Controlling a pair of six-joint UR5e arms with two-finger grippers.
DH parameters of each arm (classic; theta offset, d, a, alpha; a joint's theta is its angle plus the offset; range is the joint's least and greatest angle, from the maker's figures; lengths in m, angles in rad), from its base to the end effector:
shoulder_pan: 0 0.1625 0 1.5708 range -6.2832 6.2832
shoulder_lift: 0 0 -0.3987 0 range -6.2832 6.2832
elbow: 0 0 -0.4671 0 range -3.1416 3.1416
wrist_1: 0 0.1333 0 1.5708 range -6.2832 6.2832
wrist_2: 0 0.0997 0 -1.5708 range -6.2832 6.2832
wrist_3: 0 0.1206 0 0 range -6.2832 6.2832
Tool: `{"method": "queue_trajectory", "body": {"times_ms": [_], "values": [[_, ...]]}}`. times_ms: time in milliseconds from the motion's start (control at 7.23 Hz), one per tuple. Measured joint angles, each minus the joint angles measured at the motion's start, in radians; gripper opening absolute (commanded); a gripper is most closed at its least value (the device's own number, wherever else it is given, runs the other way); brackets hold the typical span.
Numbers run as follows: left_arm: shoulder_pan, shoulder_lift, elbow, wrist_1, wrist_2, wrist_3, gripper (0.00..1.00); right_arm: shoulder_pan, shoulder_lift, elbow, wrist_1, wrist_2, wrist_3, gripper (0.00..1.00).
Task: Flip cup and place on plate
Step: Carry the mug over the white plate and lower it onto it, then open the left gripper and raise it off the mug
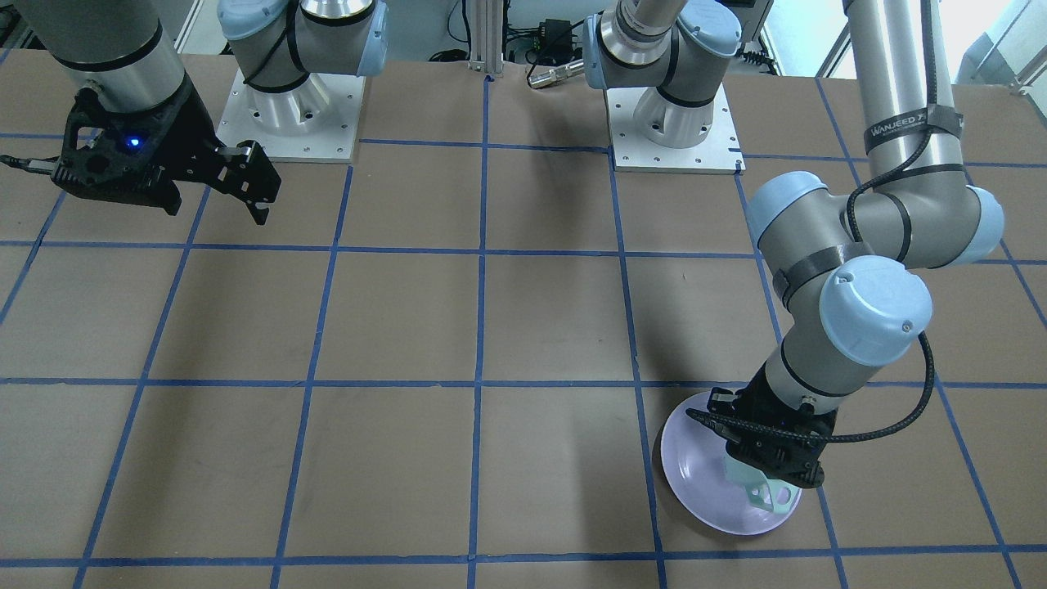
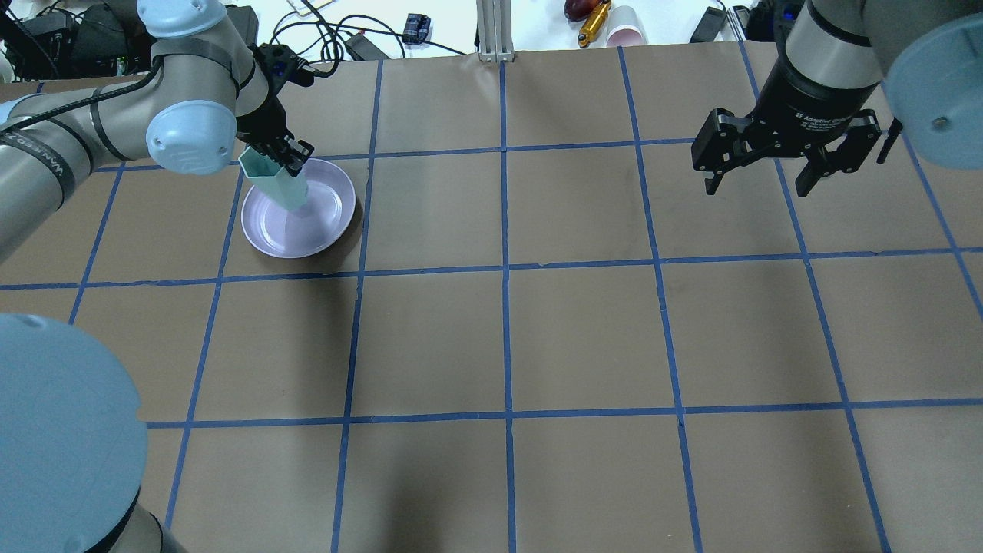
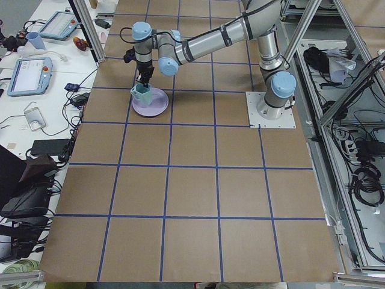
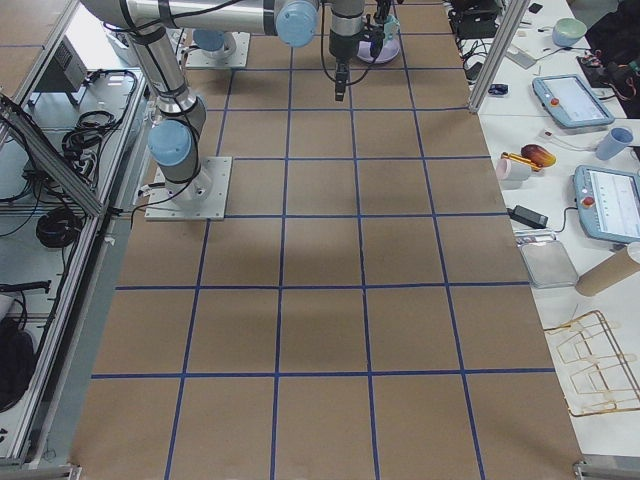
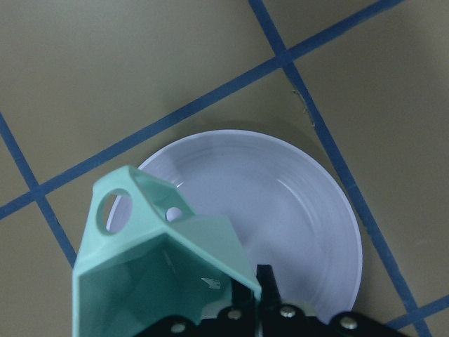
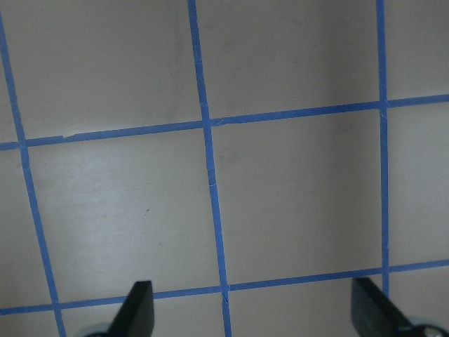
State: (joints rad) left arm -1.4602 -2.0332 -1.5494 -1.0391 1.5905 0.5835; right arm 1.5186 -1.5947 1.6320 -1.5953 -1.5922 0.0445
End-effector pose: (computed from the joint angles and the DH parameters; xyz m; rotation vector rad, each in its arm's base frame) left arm -0.0517 -0.7206 0.2089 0.7225 3.0042 -0.1215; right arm 0.1016 -0.5615 0.4218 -0.1506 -3.1165 -0.0201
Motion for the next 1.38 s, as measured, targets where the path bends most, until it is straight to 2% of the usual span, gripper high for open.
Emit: {"method": "queue_trajectory", "body": {"times_ms": [138,277,415,830,1383], "values": [[0.0,0.0,-0.009,0.0,-0.003,-0.003,0.07,0.0,0.0,0.0,0.0,0.0,0.0,1.0],[0.0,0.0,-0.016,0.0,-0.003,-0.007,0.59,0.0,-0.001,0.0,0.0,0.0,0.0,1.0],[0.0,0.001,-0.019,-0.001,-0.002,-0.012,0.98,0.0,0.0,0.0,0.0,0.0,0.0,1.0],[-0.001,0.015,-0.015,-0.017,0.006,-0.033,1.0,0.0,0.001,-0.001,0.0,0.0,0.0,1.0],[0.004,0.087,0.04,-0.161,0.019,-0.2,1.0,0.0,0.001,-0.001,0.0,0.0,0.0,1.0]]}}
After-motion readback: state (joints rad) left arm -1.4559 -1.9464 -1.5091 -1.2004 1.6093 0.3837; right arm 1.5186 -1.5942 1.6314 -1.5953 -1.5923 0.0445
